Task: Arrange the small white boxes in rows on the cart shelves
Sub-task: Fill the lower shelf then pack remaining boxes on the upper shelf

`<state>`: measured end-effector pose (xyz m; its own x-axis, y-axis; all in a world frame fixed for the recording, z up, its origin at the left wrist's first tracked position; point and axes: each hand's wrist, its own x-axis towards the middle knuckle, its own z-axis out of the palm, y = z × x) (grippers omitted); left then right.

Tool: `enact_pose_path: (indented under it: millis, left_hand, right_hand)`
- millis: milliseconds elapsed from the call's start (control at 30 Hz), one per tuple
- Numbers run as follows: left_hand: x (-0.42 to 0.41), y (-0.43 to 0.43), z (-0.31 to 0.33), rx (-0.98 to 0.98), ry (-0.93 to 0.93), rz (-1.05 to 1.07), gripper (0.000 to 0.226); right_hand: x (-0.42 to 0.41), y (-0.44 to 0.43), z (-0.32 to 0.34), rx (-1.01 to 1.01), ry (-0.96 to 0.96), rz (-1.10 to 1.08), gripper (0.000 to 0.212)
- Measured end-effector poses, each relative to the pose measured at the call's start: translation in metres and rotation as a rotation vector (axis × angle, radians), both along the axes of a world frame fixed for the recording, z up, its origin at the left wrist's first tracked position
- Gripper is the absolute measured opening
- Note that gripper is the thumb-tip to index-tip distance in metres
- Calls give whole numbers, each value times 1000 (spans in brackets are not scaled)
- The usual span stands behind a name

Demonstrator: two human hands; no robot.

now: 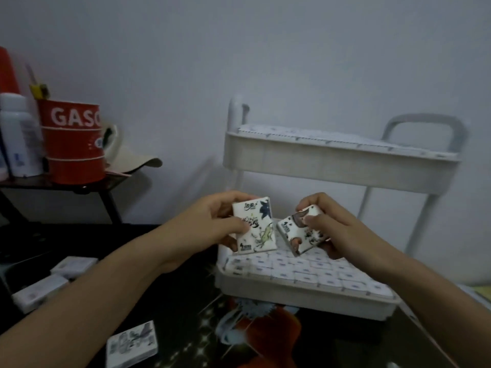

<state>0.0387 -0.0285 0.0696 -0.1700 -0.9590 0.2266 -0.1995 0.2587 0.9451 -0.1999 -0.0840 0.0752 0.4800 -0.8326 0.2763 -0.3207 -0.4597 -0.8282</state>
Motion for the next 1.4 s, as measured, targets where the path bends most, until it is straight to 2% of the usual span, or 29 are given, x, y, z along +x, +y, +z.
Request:
enact_pose_path:
  millis: [100, 300, 533, 700, 800, 867, 1000, 1133, 1267, 1400]
  left_hand:
    - [-29, -11, 21, -35, -20, -72, 37]
    - [-83, -32, 63, -102, -120, -161, 38]
    - [-113, -69, 121, -224, -172, -138, 34]
    - [-116, -115, 168, -268, -160, -115, 33]
    - [-118, -150, 186, -273, -247, -67, 27]
    - [-123, -178, 195, -285, -382, 7, 23]
    - [-136, -232, 206, -348, -647, 156, 17]
    - [-154, -269, 209, -472, -924, 328, 26]
    - [-168, -291, 216, -541, -1041, 466, 37]
    - [-178, -305, 227, -535, -1022, 401, 27]
  right_hand:
    - [-37, 1, 16, -39, -48, -81, 17]
    - [-93, 1, 43, -258, 23, -172, 19]
    - [-112, -7, 85, -397, 44, -222, 46]
    - [-118, -37, 130, -501, -5, -329, 23]
    - [-118, -66, 162, -529, 0, -406, 20]
    - [-113, -94, 180, -591, 113, -523, 18]
    - [-94, -160, 197, -742, 574, -722, 18]
    - [-86, -212, 194, -756, 960, -808, 25]
    - [-86, -237, 195, -721, 1141, -787, 27]
    - [-77, -247, 195, -619, 1179, -686, 27]
